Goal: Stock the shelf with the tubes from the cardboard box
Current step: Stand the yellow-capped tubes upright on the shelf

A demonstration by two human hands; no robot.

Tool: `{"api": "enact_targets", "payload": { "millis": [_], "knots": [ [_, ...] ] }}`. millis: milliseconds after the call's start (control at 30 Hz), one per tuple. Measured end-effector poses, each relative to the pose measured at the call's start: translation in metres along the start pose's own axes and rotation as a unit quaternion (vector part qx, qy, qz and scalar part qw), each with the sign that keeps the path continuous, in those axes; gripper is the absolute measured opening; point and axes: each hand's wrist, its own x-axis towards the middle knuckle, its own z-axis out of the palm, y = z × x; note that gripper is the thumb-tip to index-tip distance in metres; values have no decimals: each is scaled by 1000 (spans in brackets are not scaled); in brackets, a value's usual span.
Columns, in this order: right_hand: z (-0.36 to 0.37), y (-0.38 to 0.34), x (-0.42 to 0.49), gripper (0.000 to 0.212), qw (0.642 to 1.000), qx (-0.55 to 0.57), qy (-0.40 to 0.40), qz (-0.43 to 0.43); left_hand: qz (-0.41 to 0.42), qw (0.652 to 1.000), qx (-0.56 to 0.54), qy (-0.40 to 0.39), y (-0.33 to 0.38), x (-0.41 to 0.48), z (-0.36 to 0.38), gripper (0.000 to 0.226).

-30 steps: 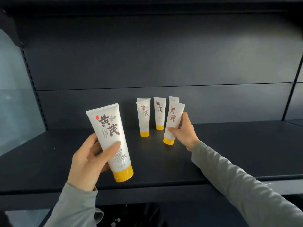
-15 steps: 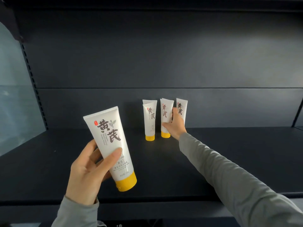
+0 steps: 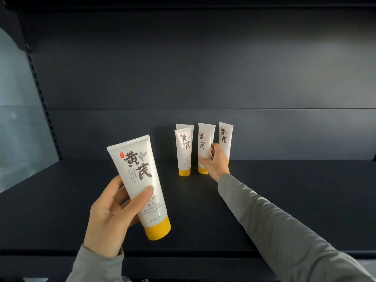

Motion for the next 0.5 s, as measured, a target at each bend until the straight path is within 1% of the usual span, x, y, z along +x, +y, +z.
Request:
{"api": "enact_targets", "payload": {
  "millis": [133,233,300,400,500],
  "knots": [
    [-18,-4,-7,56,999,10,-29,19,1,1000,3,-10,0,6,12,38],
    [-43,-15,-23,54,999,21,-28,4,0,1000,8,4,-1,15,28,43],
    [-59,-23,-39,49,998,56,-28,-27,3,1000,7,11,-2,23,42,40],
    [-80,-35,-75,40,988,112,-35,-102,5,1000,-1,2,-4,33,68,34],
    [-94,-45,-114,41,972,152,-58,-171,15,1000,6,-15,-6,35,97,31]
  ]
}}
